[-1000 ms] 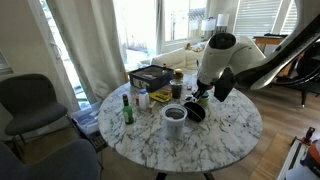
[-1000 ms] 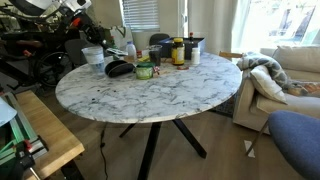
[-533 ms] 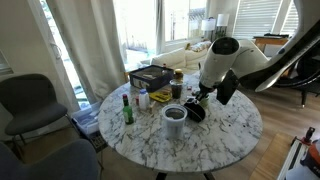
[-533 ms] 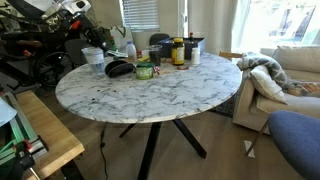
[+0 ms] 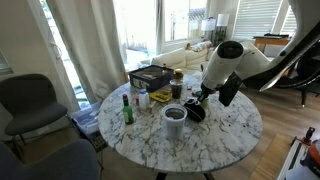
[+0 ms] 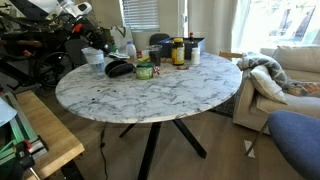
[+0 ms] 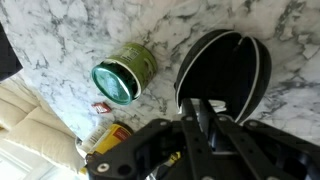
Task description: Remove the glasses from the silver cup and put them in the black purse
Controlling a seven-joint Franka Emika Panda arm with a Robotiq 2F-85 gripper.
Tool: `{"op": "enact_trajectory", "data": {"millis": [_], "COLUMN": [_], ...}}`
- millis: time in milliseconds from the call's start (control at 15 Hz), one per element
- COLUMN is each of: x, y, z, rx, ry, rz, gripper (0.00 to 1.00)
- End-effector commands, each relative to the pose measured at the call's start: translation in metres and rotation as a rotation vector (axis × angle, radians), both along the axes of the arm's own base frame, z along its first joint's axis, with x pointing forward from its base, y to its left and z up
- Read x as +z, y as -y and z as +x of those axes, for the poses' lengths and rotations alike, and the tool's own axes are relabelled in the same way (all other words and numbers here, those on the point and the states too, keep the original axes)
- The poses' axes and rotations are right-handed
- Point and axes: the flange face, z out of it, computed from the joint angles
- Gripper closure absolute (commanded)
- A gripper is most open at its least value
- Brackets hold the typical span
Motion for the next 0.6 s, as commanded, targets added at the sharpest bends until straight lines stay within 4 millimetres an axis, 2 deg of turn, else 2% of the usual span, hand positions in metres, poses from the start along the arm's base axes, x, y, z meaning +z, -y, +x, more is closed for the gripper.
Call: {"op": "enact_trajectory", "data": {"millis": [0, 533], "x": [-0.01, -0.022], "y": [0.004, 0.003], "z": [0.002, 0.005], "rx": [0.013, 0.037], "ry": [-0.003, -0.012], "rz": [0.027, 0.04], "gripper": [0.97, 0.97]}}
